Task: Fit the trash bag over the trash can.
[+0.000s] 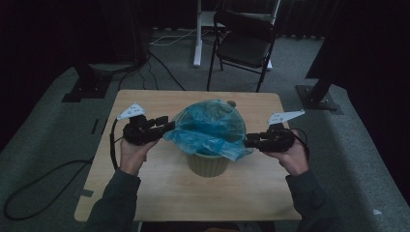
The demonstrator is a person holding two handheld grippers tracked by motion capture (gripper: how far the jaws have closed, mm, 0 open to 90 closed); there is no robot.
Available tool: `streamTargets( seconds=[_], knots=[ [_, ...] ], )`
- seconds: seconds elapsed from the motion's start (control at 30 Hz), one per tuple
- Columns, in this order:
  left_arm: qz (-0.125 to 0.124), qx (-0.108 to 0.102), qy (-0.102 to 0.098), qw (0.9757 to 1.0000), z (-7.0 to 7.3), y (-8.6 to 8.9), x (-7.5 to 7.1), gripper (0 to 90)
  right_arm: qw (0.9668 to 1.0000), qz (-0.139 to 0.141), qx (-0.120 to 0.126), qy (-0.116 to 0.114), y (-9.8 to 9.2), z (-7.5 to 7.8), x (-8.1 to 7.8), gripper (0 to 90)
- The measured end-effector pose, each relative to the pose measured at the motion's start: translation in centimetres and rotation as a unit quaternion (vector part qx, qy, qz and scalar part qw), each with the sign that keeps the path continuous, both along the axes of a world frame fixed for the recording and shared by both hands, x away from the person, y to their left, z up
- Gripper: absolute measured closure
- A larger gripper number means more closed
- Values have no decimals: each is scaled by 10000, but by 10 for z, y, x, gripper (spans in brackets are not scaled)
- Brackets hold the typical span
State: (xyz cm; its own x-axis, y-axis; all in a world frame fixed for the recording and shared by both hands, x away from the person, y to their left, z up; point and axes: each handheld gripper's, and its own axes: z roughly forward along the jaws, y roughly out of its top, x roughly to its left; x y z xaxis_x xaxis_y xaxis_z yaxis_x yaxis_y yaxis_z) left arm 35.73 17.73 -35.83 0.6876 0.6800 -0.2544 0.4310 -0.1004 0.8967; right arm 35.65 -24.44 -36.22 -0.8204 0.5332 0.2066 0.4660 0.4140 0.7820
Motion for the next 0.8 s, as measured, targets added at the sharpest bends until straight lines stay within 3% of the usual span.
streamTargets(
  seconds=[0.3, 0.57, 0.8],
  knots=[
    [-49, 203, 192, 9996, -10, -16, 1, 566, 9999, 118, 6, 54, 4, -3, -3, 631],
    [-101, 271, 299, 9991, -21, -10, -13, 569, 9998, 212, -39, 49, 8, -6, -11, 623],
    [-180, 247, 550, 9980, -34, -4, -21, 569, 9998, 179, -4, 78, 7, -8, -14, 624]
  ],
)
